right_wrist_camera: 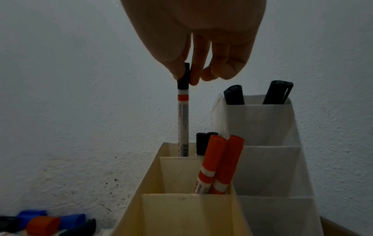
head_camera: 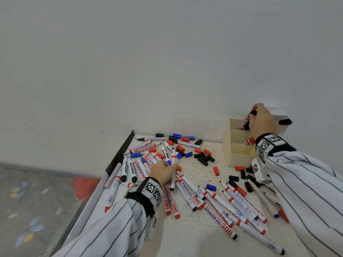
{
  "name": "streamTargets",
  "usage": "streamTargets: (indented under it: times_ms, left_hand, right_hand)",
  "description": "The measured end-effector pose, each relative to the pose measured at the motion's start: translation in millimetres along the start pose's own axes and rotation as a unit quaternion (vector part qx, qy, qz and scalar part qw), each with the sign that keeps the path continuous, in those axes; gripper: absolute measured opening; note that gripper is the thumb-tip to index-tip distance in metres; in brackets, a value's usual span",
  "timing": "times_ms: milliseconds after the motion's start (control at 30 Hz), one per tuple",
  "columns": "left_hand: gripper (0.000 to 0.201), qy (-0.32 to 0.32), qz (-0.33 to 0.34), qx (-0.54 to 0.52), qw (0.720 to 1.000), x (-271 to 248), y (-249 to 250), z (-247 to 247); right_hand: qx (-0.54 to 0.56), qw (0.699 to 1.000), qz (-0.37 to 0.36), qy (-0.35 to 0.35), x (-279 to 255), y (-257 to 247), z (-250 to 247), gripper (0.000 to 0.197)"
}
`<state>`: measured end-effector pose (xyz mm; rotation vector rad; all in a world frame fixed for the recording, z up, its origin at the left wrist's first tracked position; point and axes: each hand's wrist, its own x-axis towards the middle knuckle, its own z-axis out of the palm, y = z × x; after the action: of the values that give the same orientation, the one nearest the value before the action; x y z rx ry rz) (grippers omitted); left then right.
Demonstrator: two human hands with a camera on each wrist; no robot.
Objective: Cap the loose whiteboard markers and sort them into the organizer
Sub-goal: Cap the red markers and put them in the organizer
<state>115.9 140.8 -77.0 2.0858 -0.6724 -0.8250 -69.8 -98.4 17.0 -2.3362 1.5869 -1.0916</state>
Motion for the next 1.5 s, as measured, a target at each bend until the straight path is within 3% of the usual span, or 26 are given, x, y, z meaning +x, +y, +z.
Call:
streamTargets:
  times_ms: [133, 367, 533, 600, 700, 800, 867, 933, 1067, 1233, 1400, 1500]
  left_hand:
    - [0.018, 0.015, 0.014, -0.013, 1.0, 6, -2, -2]
    - [0.021, -0.002, 0.019, -0.016, 1.0, 10, -5, -3]
    - [0.027, -0.005, 0.03, -0.001, 1.0, 10, -7, -1]
    - [0.03, 0.002, 0.031, 0.007, 0.999, 10, -8, 1]
    - [0.029, 0.011, 0.035, 0.014, 0.999, 9, -10, 1]
    - [0.026, 0.037, 0.04, 0.017, 0.998, 6, -13, -3]
    - [0.024, 0.051, 0.037, 0.018, 0.998, 5, -15, -7]
    - [0.022, 0.051, 0.032, 0.021, 0.998, 3, -17, -12]
    - [0.028, 0.056, 0.023, 0.029, 0.998, 0, -23, -19]
    - [0.027, 0.049, 0.013, 0.031, 0.998, -5, -27, -25]
    - [0.023, 0.045, 0.014, 0.026, 0.999, -8, -29, -28]
    - [0.023, 0.043, 0.012, 0.019, 0.999, -7, -32, -29]
  right_hand:
    - [-0.05, 0.998, -0.004, -0.043, 8, 7, 14, 0.015]
    - [-0.184, 0.965, 0.019, -0.184, -2, 10, 27, 0.029]
    - [-0.104, 0.986, -0.039, -0.125, -20, -5, 28, 0.023]
    - [-0.032, 0.979, -0.068, -0.187, -35, -18, 29, 0.016]
    - [0.025, 0.915, -0.108, -0.387, -62, -36, 34, 0.01]
    - [-0.041, 0.824, -0.129, -0.55, -90, -44, 42, 0.023]
    - [-0.131, 0.781, -0.143, -0.594, -105, -44, 49, 0.034]
    - [-0.178, 0.765, -0.15, -0.601, -114, -41, 54, 0.038]
    - [-0.158, 0.798, -0.165, -0.558, -122, -33, 61, 0.024]
    - [-0.12, 0.86, -0.14, -0.476, -122, -34, 64, 0.025]
    - [-0.233, 0.863, -0.102, -0.436, -115, -37, 82, 0.046]
    - [-0.23, 0.861, -0.09, -0.444, -115, -39, 89, 0.045]
